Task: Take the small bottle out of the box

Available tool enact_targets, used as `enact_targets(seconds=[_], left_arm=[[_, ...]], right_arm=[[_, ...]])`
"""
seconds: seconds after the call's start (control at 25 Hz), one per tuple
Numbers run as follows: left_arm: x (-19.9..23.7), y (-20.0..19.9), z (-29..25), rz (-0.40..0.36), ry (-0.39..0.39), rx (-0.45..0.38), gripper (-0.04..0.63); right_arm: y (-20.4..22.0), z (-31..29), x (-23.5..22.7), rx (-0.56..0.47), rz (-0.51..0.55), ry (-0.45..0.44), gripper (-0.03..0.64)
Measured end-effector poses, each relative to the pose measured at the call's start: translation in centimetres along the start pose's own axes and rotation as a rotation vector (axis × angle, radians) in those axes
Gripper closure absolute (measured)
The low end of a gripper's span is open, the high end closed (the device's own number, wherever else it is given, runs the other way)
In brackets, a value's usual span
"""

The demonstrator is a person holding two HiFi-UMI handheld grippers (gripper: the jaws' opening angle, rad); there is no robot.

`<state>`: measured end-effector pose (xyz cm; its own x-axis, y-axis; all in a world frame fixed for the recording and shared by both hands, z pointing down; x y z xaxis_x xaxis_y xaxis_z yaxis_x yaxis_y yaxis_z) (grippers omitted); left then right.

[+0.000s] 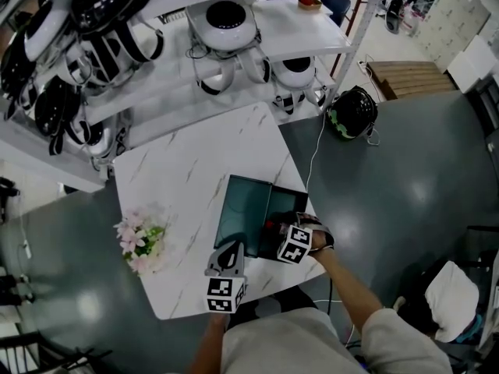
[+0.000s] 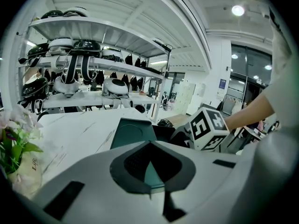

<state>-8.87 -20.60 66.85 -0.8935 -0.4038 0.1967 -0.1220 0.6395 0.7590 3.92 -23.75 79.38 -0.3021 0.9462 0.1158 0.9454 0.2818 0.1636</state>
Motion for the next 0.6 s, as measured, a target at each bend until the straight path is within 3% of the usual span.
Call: enact_targets(seconds=[0.6], left_arm=[[0.46,-0.15,-0.23,0.01,0.004,-0.003,0.577]], right_arm=[[0.1,-0.5,-0.03,0.094,0.033,-0.025,0.304]])
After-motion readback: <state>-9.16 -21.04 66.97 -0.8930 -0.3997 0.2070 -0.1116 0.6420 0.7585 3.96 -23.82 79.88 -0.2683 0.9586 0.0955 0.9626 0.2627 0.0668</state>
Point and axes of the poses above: the fingertips, and each gripper's own axes: z backward along the fingers, x to its left, y out of its underside, the point moved 1 cm from there along z, backward along the fingers, and after that the axes turned 7 degrees about x, right-handed, at the moved point
